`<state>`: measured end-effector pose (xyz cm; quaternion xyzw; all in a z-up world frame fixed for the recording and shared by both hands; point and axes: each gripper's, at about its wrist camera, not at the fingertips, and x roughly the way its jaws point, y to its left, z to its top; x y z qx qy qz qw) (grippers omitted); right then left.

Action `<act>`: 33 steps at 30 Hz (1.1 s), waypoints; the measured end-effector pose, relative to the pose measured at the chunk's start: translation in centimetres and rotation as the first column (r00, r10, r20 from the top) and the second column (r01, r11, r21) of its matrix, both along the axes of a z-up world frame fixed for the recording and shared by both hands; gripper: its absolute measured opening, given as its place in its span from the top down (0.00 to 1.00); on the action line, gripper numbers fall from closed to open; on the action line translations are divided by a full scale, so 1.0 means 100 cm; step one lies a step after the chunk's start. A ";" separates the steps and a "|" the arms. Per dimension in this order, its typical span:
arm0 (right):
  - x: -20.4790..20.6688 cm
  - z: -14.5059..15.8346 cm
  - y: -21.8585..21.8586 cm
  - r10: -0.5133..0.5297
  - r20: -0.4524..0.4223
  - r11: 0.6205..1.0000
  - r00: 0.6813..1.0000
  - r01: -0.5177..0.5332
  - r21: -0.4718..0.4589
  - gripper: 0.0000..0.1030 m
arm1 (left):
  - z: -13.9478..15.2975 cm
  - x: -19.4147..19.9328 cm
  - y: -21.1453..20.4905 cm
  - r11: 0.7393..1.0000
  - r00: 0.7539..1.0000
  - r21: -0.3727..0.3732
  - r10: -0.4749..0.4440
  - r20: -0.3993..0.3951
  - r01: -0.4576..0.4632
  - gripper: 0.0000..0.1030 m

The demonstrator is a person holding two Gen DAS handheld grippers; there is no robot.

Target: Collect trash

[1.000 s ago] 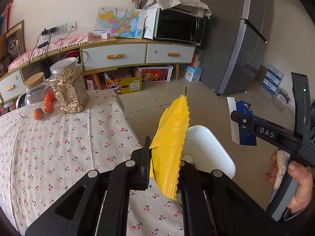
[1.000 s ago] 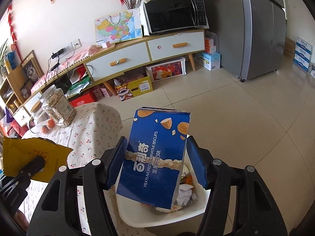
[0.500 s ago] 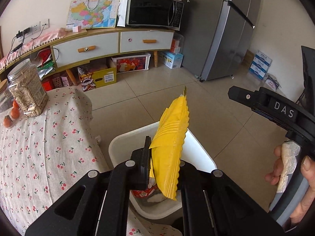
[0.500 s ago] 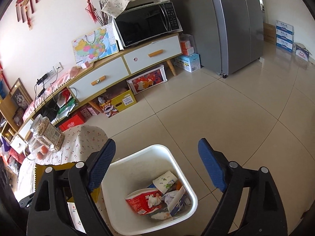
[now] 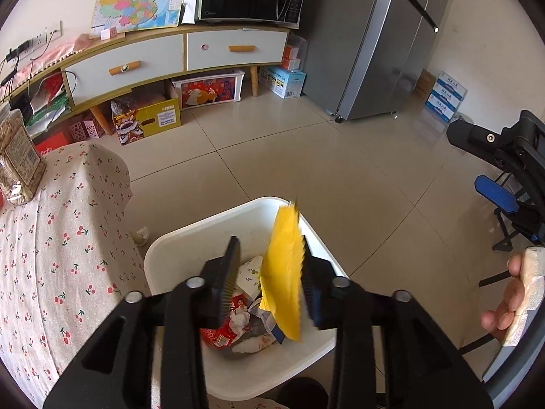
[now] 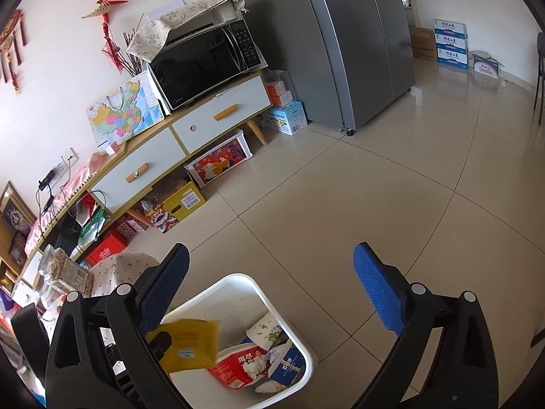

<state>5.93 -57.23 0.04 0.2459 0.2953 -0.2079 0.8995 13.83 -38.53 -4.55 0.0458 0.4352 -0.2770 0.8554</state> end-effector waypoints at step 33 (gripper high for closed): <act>-0.085 0.015 0.257 0.357 -0.001 0.883 0.934 -0.337 -0.326 0.07 | 0.060 -0.140 0.281 0.880 0.834 -0.087 0.470 0.289 -0.466 0.06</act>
